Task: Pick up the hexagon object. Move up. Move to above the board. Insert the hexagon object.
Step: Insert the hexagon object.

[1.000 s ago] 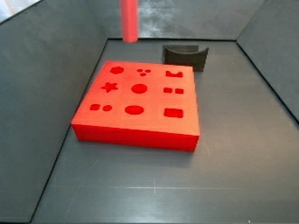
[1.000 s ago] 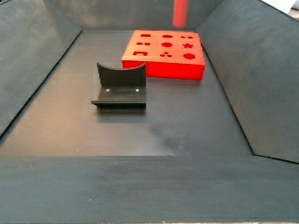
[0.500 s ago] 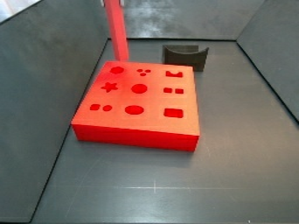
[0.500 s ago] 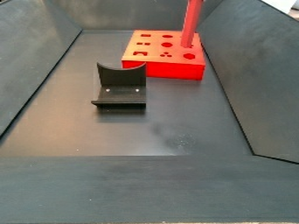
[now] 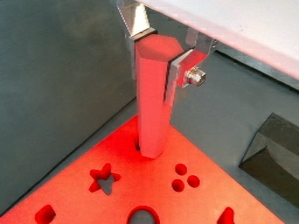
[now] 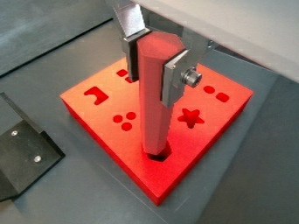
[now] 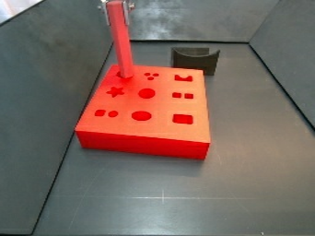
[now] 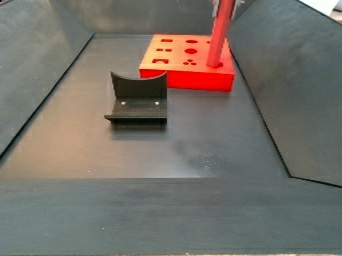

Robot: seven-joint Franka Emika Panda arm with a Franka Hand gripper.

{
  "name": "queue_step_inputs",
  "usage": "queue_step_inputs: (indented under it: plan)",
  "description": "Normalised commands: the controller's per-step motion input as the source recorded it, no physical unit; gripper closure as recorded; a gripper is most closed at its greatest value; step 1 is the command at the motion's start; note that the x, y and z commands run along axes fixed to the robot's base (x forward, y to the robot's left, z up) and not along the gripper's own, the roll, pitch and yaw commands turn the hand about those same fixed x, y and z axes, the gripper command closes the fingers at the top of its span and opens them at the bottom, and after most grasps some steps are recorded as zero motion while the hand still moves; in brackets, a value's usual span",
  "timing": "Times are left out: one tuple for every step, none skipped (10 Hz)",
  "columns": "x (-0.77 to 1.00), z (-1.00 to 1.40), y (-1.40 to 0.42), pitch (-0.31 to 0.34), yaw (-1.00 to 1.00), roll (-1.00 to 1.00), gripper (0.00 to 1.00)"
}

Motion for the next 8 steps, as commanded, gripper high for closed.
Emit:
queue_step_inputs:
  plan:
    - [-0.17,0.01,0.00,0.056,-0.04,0.17,1.00]
    - [-0.14,0.00,0.00,0.079,-0.01,0.21,1.00]
    - [-0.08,-0.03,0.00,0.113,0.00,0.22,1.00]
    - [-0.03,-0.15,0.00,0.123,0.00,0.21,1.00]
    - [0.14,-0.35,0.00,0.123,0.00,0.20,1.00]
    - [0.41,-0.54,-0.07,0.161,0.00,0.22,1.00]
    - [0.61,-0.69,-0.10,0.170,0.00,0.19,1.00]
    - [0.55,-0.67,-0.06,0.123,0.00,0.12,1.00]
